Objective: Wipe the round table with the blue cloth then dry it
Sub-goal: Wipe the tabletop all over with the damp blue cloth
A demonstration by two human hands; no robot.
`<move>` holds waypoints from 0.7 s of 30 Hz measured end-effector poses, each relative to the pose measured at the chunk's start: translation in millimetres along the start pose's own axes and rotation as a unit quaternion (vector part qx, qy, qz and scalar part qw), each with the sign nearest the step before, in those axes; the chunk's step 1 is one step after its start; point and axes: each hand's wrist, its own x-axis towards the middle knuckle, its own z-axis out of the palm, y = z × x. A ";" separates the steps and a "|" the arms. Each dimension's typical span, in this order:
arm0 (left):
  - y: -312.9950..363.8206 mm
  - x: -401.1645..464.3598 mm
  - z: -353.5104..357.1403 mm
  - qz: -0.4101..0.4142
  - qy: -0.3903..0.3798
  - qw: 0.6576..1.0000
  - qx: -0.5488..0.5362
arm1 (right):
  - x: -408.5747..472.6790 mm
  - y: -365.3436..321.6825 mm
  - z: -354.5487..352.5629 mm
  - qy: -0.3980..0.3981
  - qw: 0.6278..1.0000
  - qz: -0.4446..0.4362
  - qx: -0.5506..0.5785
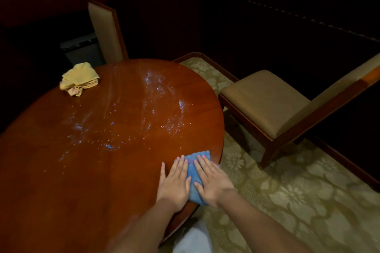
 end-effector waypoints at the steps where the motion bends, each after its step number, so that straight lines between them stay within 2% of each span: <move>1: -2.3 5.5 -0.8 0.002 0.006 1.000 -0.004 | 6.2 4.6 -2.8 0.003 1.000 -0.008 -0.002; 4: -9.4 27.0 -3.0 -0.015 0.014 1.000 -0.020 | 24.9 13.8 -22.3 -0.005 0.999 -0.007 -0.043; 6: -12.5 42.6 -5.8 -0.033 0.023 0.999 -0.022 | 45.7 21.2 -29.5 -0.017 0.993 -0.068 -0.091; 12: -24.6 85.9 -14.7 -0.111 0.034 0.992 -0.046 | 119.4 39.9 -52.7 -0.040 0.979 -0.155 -0.128; 16: -37.2 119.7 -25.1 -0.189 0.050 0.978 -0.071 | 177.7 40.1 -79.7 -0.086 0.961 -0.201 -0.173; 21: -37.9 131.5 -32.4 -0.210 0.040 0.976 -0.041 | 199.1 42.6 -90.0 -0.105 0.934 -0.255 -0.225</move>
